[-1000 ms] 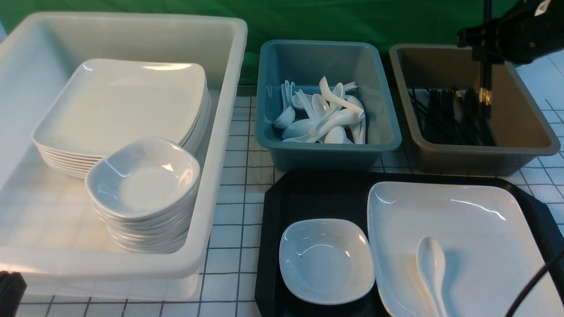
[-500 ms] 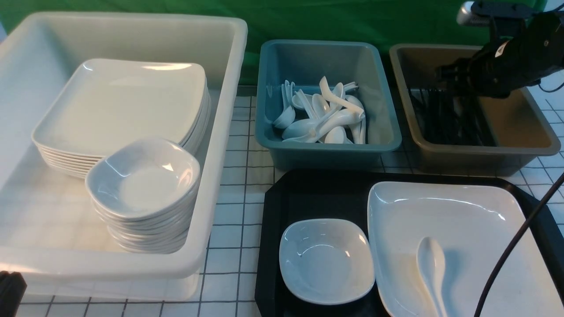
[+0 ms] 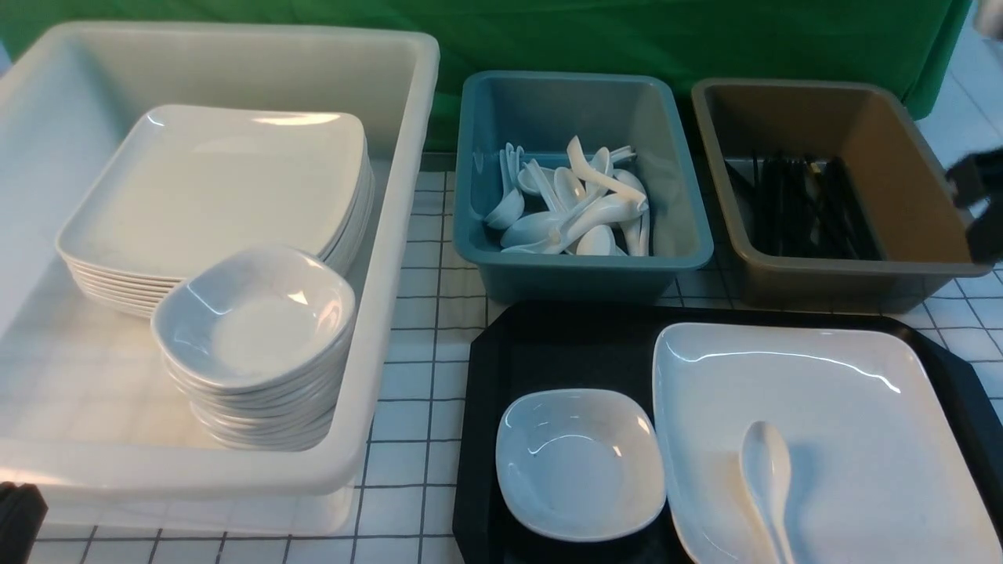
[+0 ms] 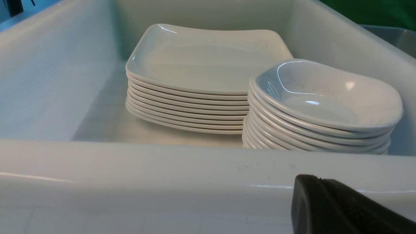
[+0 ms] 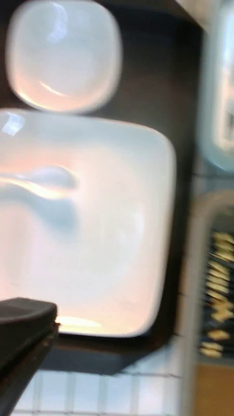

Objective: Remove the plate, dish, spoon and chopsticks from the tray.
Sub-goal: Use the right arm to grab a soup spoon from the plate

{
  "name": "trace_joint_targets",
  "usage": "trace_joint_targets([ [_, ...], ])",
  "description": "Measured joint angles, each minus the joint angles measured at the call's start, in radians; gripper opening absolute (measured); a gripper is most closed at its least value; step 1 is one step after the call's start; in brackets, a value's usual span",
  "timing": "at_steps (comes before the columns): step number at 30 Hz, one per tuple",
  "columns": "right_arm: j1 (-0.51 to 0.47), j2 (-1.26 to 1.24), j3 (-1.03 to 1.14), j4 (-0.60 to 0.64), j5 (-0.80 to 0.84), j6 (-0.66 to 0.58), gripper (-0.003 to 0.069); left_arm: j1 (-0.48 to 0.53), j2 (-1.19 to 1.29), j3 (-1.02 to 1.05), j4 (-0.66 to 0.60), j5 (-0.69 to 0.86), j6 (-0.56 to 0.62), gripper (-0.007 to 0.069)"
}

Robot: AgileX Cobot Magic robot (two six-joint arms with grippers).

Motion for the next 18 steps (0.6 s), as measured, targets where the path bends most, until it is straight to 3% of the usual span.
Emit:
trace_joint_targets([
  [7, 0.165, -0.311, 0.4, 0.194, -0.107, 0.007, 0.0062, 0.0, 0.0, 0.0, 0.006, 0.0, 0.0, 0.0021],
  [10, 0.222, -0.308, 0.458, 0.201, -0.126, 0.018, 0.014, 0.0, 0.0, 0.0, 0.0, 0.0, 0.0, 0.0021],
  [14, 0.307, -0.196, 0.497, 0.2, -0.174, 0.025, 0.0319, 0.0, 0.0, 0.0, 0.006, 0.0, 0.0, 0.0021],
  [18, 0.319, -0.03, 0.497, 0.158, -0.293, 0.048, 0.0393, 0.0, 0.0, 0.0, 0.006, 0.0, 0.0, 0.0021],
])
